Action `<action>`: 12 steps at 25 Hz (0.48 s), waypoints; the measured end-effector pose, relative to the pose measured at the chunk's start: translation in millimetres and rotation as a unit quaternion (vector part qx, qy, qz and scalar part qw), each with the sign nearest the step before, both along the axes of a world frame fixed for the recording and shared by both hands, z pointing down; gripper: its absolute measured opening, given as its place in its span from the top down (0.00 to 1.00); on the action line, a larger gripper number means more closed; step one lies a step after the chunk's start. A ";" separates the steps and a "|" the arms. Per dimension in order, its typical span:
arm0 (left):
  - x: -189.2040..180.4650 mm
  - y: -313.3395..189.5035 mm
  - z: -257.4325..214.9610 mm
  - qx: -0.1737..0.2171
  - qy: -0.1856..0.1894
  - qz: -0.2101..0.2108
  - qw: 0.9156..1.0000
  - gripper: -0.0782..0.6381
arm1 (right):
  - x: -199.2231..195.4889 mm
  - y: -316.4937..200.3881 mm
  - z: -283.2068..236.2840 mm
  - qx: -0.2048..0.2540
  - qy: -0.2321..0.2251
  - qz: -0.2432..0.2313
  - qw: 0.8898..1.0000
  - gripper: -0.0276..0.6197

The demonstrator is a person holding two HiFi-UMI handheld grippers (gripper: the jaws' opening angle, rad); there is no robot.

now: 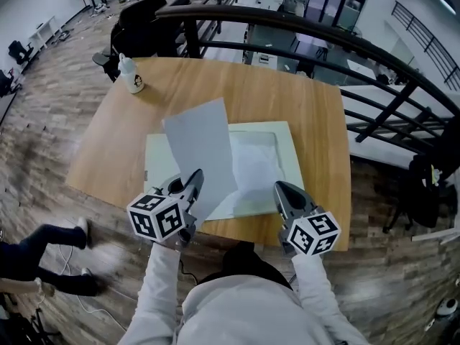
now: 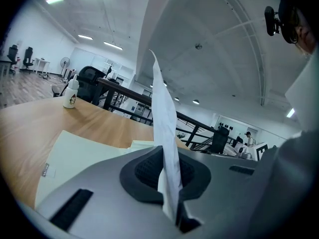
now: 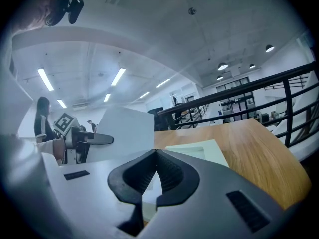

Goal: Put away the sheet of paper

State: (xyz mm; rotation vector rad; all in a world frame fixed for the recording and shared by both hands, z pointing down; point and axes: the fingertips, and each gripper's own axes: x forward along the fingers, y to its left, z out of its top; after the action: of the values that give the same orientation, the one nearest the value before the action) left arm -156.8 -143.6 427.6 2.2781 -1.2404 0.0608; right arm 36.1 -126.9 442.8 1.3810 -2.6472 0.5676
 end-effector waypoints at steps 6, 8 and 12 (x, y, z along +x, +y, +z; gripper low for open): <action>16.0 -21.7 1.3 -0.007 0.014 0.024 1.000 0.87 | 4.2 -17.6 1.9 -0.006 -0.003 0.002 1.000 0.91; 26.1 -25.3 6.2 -0.014 0.021 0.038 0.999 0.87 | 8.9 -20.8 4.7 -0.010 -0.003 0.004 1.000 0.92; 41.7 -30.8 16.8 -0.032 0.031 0.067 0.997 0.87 | 17.4 -26.1 6.6 -0.016 -0.001 0.009 1.000 0.92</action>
State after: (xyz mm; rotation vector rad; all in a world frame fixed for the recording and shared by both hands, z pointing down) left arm -115.1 -174.4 444.4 2.2877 -1.0380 0.0757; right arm 53.5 -153.0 449.4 1.3990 -2.6187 0.6107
